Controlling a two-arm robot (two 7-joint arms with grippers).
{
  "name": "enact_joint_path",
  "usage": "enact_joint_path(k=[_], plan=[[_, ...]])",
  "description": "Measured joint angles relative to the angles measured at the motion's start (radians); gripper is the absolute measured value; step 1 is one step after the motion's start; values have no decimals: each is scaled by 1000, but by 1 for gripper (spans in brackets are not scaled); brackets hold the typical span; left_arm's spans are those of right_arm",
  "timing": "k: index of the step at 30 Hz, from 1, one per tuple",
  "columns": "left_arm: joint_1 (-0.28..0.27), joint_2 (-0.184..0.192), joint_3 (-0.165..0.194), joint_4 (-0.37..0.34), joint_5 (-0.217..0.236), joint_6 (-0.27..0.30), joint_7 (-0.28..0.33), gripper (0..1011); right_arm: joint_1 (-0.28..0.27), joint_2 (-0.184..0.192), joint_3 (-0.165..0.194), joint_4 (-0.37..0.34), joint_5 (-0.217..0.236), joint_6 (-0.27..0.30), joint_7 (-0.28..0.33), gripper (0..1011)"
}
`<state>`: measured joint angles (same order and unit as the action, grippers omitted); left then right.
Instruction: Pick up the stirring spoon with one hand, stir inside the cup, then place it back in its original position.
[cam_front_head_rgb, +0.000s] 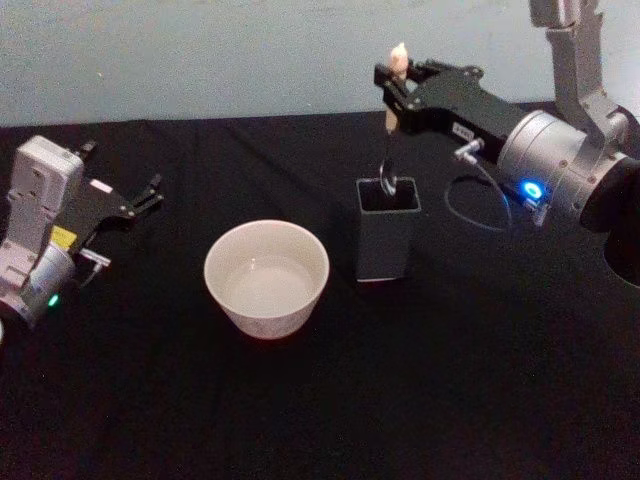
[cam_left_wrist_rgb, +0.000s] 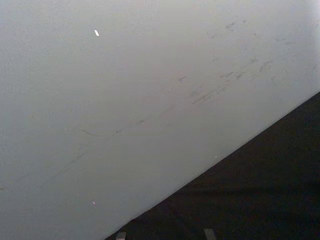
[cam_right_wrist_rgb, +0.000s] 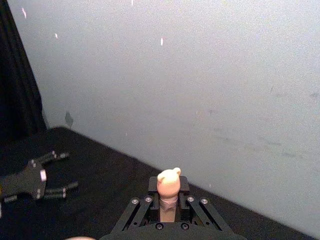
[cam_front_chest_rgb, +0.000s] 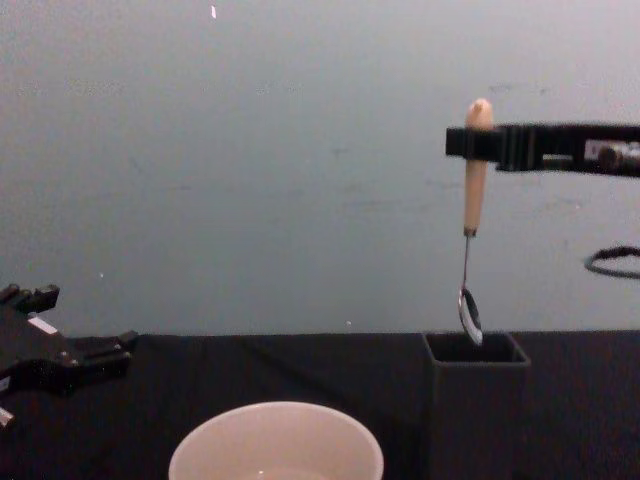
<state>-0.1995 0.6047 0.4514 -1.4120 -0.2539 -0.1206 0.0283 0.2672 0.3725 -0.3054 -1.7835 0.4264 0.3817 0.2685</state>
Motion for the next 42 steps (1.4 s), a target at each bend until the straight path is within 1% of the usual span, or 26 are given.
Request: enact_joint_path(k=[1, 6, 10, 13, 18, 22, 23, 26, 30, 37, 42], plan=[[0, 0, 0, 0, 0, 0, 0, 1001, 0, 0, 0, 0, 0, 0, 0, 216], [0, 0, 0, 0, 0, 0, 0, 1001, -5, -15, 11, -3, 32, -49, -3, 216], [0, 0, 0, 0, 0, 0, 0, 1001, -13, -19, 12, 4, 70, -106, 31, 216], [0, 0, 0, 0, 0, 0, 0, 1001, -15, -18, 4, 9, 85, -130, 53, 216], [0, 0, 0, 0, 0, 0, 0, 1001, -16, -9, -27, 32, 114, -191, 119, 215], [0, 0, 0, 0, 0, 0, 0, 1001, -15, 0, -57, 56, 137, -252, 189, 215], [0, 0, 0, 0, 0, 0, 0, 1001, -15, 0, -57, 56, 137, -252, 189, 215], [0, 0, 0, 0, 0, 0, 0, 1001, -18, 5, -81, 79, 156, -293, 235, 215], [0, 0, 0, 0, 0, 0, 0, 1001, -17, 5, -107, 110, 171, -331, 273, 215], [0, 0, 0, 0, 0, 0, 0, 1001, -13, 0, -152, 169, 171, -408, 315, 215], [0, 0, 0, 0, 0, 0, 0, 1001, -3, -9, -188, 226, 148, -462, 323, 214]])
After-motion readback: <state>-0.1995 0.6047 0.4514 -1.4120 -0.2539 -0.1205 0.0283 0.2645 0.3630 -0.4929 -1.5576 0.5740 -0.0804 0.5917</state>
